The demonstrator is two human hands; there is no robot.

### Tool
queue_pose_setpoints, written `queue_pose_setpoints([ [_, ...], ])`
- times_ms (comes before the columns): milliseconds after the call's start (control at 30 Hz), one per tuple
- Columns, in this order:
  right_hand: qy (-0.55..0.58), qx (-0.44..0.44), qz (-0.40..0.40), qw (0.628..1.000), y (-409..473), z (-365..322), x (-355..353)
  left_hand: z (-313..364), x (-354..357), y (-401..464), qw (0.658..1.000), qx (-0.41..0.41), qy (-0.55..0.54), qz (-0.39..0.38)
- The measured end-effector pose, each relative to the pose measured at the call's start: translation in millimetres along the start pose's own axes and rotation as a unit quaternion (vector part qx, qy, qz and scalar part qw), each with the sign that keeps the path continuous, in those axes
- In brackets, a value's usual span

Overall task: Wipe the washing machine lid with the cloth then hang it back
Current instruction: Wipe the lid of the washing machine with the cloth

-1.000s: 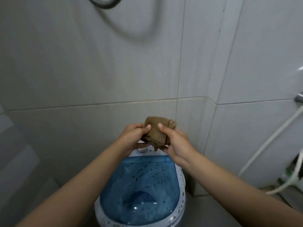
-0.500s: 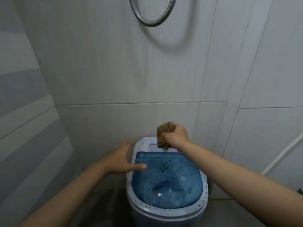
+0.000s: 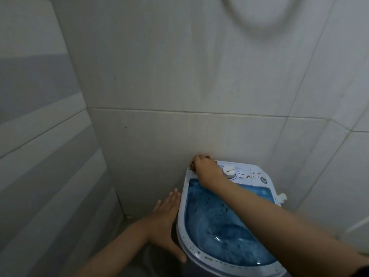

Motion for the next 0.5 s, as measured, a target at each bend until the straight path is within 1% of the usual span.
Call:
queue_pose_setpoints([
  [100, -0.018, -0.045, -0.024, 0.999, -2, -13, 9, -1, 7, 7, 1.0, 0.009, -0.025, 0.013],
  [233, 0.007, -0.1, -0.024, 0.995, -18, -24, 16, -4, 11, 13, 0.999, 0.016, -0.026, 0.042],
  [300, 0.026, -0.127, -0.038, 0.991, -31, -28, 17, -3, 10, 14, 0.998, 0.025, -0.027, 0.05],
  [433, 0.039, -0.171, -0.055, 0.983, -60, -39, 12, 3, 4, 13, 0.994, 0.049, -0.04, 0.088],
  [500, 0.043, -0.186, -0.055, 0.98, -72, -44, 11, 1, 5, 13, 0.994, 0.047, -0.032, 0.091],
])
Point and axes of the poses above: each hand's wrist, its own y-axis towards the middle knuckle, its own x-axis out of the palm, z = x × y, the point moved 7 cm from there along y, towards the middle knuckle, and after that the axes turned 4 degrees about -x, right-handed, at the moved point
